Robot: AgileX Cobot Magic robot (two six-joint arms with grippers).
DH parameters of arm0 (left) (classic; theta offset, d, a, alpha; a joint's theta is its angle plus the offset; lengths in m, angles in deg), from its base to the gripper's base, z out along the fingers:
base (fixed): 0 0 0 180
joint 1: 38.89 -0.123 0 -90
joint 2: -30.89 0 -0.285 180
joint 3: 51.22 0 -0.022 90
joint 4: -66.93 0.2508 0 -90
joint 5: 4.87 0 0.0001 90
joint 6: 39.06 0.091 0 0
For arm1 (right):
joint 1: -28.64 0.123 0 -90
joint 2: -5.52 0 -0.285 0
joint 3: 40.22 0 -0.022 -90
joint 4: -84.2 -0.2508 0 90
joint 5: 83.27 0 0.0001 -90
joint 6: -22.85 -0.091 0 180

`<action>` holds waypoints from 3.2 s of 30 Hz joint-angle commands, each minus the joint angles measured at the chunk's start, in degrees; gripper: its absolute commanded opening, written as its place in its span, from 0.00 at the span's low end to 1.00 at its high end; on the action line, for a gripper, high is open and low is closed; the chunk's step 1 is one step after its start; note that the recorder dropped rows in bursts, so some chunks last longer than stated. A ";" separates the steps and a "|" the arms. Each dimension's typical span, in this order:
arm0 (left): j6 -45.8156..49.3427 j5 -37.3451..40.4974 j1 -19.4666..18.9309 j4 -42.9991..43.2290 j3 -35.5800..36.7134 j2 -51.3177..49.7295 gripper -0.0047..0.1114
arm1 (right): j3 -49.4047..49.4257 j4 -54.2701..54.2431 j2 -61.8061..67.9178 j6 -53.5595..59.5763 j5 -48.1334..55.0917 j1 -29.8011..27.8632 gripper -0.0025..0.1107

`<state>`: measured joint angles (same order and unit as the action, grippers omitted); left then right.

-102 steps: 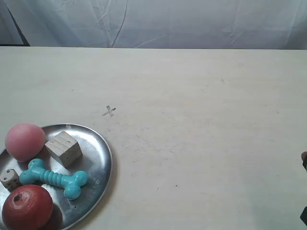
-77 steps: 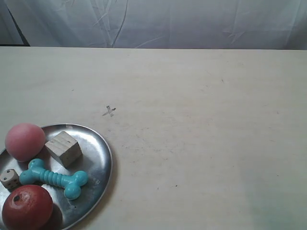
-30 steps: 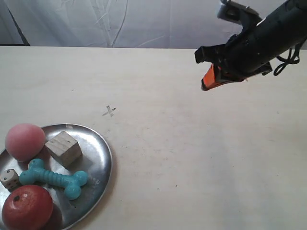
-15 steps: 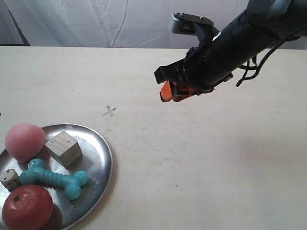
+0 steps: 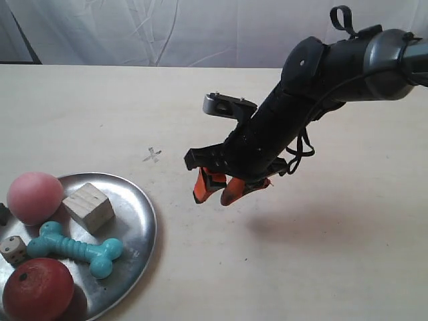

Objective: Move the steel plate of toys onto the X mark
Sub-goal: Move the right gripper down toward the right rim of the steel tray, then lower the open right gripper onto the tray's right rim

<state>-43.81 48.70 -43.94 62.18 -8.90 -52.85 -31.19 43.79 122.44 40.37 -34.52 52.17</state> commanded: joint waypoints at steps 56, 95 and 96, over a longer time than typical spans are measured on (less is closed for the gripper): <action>-7.69 -12.64 -4.58 1.56 2.54 -9.44 0.53 | 0.43 -6.57 5.13 6.42 -5.65 4.49 0.51; 2.33 -16.35 -5.74 -8.61 2.54 -15.34 0.52 | 0.43 -28.38 14.72 23.03 -0.58 5.79 0.51; 2.33 -16.35 -5.74 -8.61 2.54 -15.34 0.52 | 0.43 -28.70 14.72 23.03 -0.86 6.18 0.51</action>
<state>-41.61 32.81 -49.51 54.66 -6.59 -68.08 -30.92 16.26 136.39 61.89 -34.15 56.90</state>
